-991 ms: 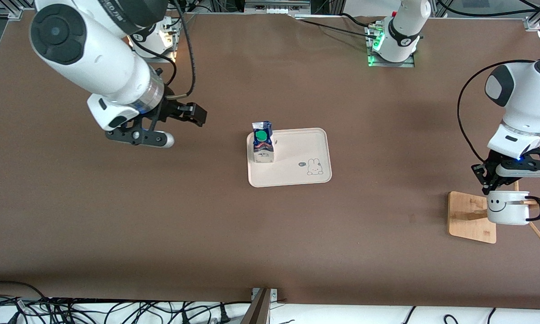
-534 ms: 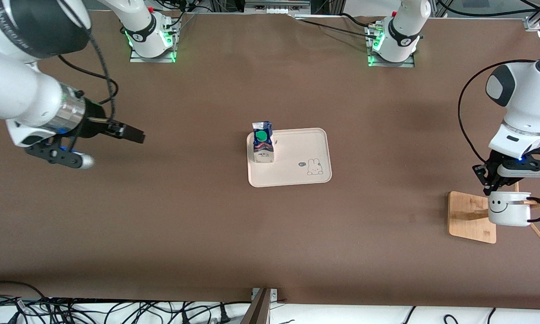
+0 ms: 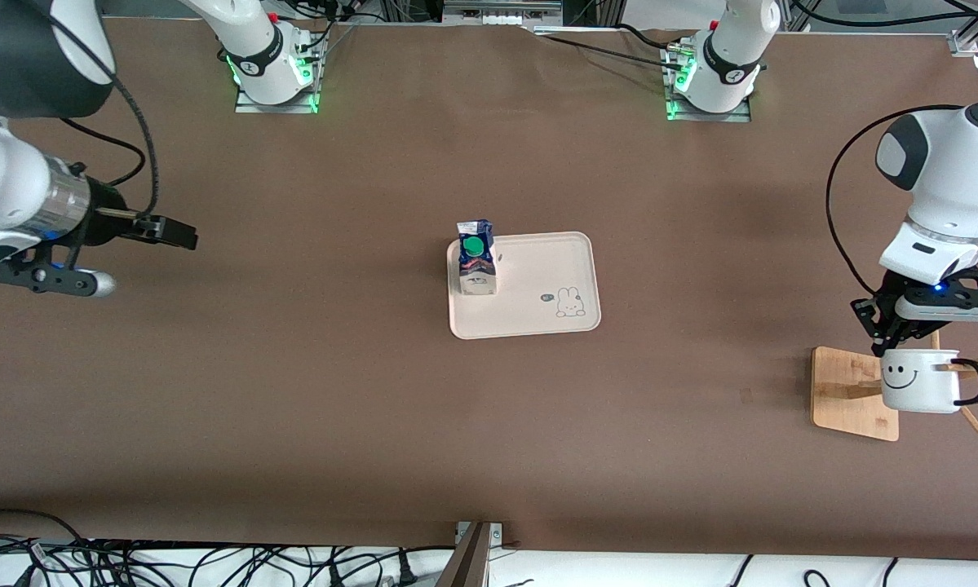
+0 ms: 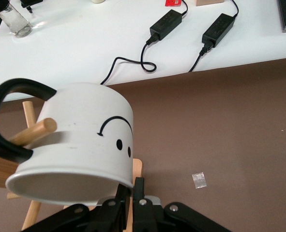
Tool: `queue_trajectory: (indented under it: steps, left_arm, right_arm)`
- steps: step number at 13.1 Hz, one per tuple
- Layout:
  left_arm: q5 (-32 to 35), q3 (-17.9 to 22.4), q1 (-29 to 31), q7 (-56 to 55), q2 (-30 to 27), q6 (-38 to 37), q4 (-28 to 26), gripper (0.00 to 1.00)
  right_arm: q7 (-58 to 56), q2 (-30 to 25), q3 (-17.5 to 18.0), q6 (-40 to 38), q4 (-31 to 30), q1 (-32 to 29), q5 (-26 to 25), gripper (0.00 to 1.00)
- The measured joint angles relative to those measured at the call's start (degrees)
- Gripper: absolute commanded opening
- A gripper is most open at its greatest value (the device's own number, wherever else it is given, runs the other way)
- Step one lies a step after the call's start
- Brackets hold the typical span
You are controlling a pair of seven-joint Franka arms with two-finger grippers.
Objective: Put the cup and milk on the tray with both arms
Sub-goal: 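Open the right gripper and withdraw it from the carton, then lift the mug off the wooden stand with the left gripper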
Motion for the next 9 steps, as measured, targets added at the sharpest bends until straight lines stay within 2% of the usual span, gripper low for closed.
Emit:
queue_trajectory:
  steps: [3,9]
  left_arm:
    - [0.00,-0.11,-1.90,-2.06,-1.50,-2.95,-0.20,0.00]
    - [-1.67,-0.21,-4.18,-3.12,-6.40,-13.03,-0.25,0.00]
  right_arm:
    - [-9.34,-0.94,-0.01,0.10,-0.22,-3.43,-3.99,1.00]
    - [-11.11,-4.72,-0.02,-2.12,-0.37,-6.53,-5.10,1.00]
